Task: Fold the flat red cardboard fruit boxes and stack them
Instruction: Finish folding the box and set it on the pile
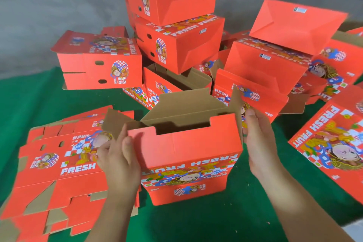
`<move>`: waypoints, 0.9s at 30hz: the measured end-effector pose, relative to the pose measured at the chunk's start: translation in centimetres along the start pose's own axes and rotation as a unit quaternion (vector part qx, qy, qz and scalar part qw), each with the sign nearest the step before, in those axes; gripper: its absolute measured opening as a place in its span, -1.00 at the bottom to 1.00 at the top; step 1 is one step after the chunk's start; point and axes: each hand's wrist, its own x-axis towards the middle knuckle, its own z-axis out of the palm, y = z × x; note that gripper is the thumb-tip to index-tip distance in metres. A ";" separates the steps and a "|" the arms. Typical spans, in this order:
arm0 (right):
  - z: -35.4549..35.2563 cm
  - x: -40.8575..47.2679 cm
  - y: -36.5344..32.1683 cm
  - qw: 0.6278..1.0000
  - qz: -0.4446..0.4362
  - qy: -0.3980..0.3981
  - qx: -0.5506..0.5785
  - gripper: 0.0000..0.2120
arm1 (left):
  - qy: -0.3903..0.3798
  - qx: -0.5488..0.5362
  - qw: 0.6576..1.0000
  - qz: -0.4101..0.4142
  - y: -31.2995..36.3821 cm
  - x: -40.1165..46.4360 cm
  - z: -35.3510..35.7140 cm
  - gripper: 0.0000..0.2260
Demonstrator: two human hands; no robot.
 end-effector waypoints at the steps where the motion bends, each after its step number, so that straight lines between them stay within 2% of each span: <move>1: 0.3 -0.4 -0.2 0.994 -0.087 0.034 -0.061 -0.62 | 0.018 0.042 0.999 0.012 0.5 0.0 0.2 -0.58; 2: 0.6 -0.7 -0.5 0.968 -0.198 0.055 -0.141 -0.60 | 0.026 0.069 0.997 0.039 0.9 0.1 0.4 -0.62; 3: 1.0 -1.0 -0.6 0.925 -0.311 0.050 -0.211 -0.56 | 0.024 0.089 0.993 0.072 1.3 0.2 0.6 -0.64; 4: 1.5 -1.2 -0.5 0.877 -0.401 0.011 -0.265 -0.57 | 0.016 0.108 0.989 0.098 1.5 0.5 0.9 -0.65; 5: 2.1 -1.4 -0.2 0.837 -0.449 -0.055 -0.307 -0.60 | 0.006 0.123 0.986 0.111 1.4 0.8 1.1 -0.65; 6: 2.7 -1.5 0.1 0.810 -0.453 -0.123 -0.353 -0.59 | 0.001 0.133 0.984 0.121 1.1 1.2 1.2 -0.65; 8: 3.7 -1.7 0.8 0.791 -0.350 -0.218 -0.452 -0.41 | -0.003 0.155 0.975 0.162 0.3 1.1 1.4 -0.64; 11: 3.8 -0.3 2.4 0.782 -0.209 -0.253 -0.530 -0.12 | -0.083 0.144 0.954 0.250 -0.5 -0.6 2.8 -0.59; 13: 3.4 0.7 3.0 0.760 -0.191 -0.255 -0.566 -0.08 | -0.155 0.038 0.967 0.200 -0.3 -1.5 3.5 -0.55; 15: 3.0 1.2 3.3 0.757 -0.195 -0.245 -0.573 -0.08 | -0.175 -0.052 0.977 0.110 0.2 -1.5 3.8 -0.66; 16: 2.8 1.2 3.4 0.758 -0.202 -0.241 -0.572 -0.08 | -0.170 -0.020 0.975 0.140 0.6 -1.4 3.7 -0.71; 18: 2.6 0.6 3.7 0.765 -0.233 -0.213 -0.561 -0.09 | -0.181 0.079 0.960 0.198 0.9 -1.2 3.7 -0.67; 21: 2.4 -0.6 4.0 0.797 -0.320 -0.072 -0.508 -0.12 | -0.204 0.158 0.951 0.172 1.7 1.1 4.5 -0.48; 24: 1.5 -1.1 4.4 0.843 -0.363 0.071 -0.391 -0.11 | -0.223 0.144 0.957 0.119 2.4 2.9 5.6 -0.36; 25: 0.9 -1.0 4.7 0.850 -0.372 0.078 -0.364 -0.10 | -0.213 0.150 0.959 0.110 2.4 3.2 5.8 -0.33; 27: 0.0 -0.4 5.2 0.863 -0.372 0.010 -0.341 -0.08 | -0.197 0.192 0.955 0.110 2.4 3.3 6.0 -0.28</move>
